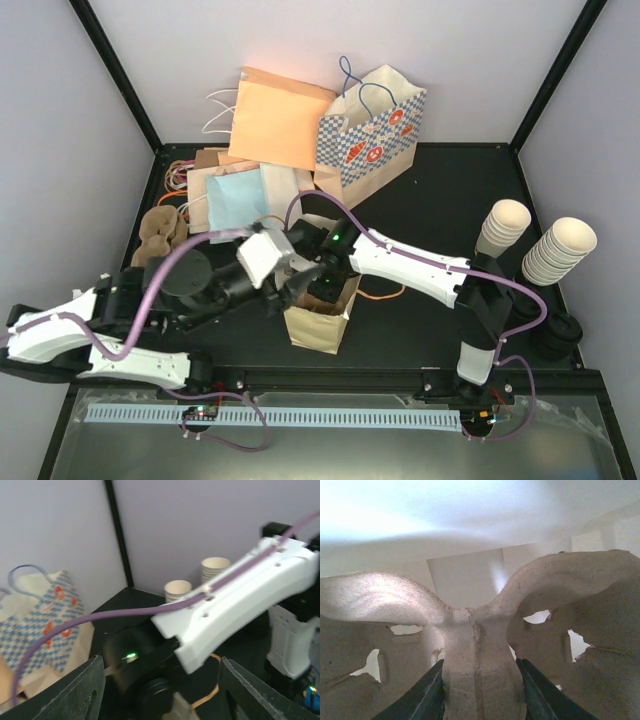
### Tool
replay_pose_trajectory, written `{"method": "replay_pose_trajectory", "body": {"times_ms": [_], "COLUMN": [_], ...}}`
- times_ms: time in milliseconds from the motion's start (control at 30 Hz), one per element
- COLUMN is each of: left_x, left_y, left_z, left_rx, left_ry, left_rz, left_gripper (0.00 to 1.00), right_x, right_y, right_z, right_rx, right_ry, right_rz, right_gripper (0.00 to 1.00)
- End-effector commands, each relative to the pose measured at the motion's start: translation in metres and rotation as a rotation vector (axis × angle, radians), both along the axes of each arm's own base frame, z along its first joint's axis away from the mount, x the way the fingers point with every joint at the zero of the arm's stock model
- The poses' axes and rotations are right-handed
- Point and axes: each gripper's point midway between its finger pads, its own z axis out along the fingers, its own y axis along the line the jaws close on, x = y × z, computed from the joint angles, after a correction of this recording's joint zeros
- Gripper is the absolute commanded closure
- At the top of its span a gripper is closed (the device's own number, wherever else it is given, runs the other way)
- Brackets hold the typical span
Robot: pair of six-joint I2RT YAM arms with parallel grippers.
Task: Pack the takeout coffee
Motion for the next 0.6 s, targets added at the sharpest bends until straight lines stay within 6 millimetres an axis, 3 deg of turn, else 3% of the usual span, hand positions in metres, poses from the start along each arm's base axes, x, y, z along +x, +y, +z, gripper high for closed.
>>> {"method": "replay_pose_trajectory", "body": {"times_ms": [0,100,267,367,567], "left_x": [0.033,0.063,0.092,0.101,0.104], "left_y": [0.046,0.069,0.097,0.107,0.104], "left_z": [-0.005,-0.024,-0.054,-0.07,-0.096], "left_rx": [-0.014,0.013,0.05,0.06,0.048], "left_ry": [0.08,0.17,0.279,0.35,0.506], "left_rz": [0.195,0.308,0.446,0.466,0.398], "left_gripper": [0.35,0.32,0.24,0.23,0.25], "right_x": [0.002,0.001,0.002,0.002,0.003], "right_y": [0.003,0.002,0.001,0.0,-0.003], "right_z": [0.014,0.013,0.012,0.012,0.011], "right_rx": [0.042,0.036,0.029,0.027,0.017], "right_ry": [-0.028,-0.025,-0.028,-0.031,-0.044], "right_rz": [0.008,0.009,0.01,0.014,0.016], "right_gripper": [0.63,0.63,0.63,0.63,0.63]}}
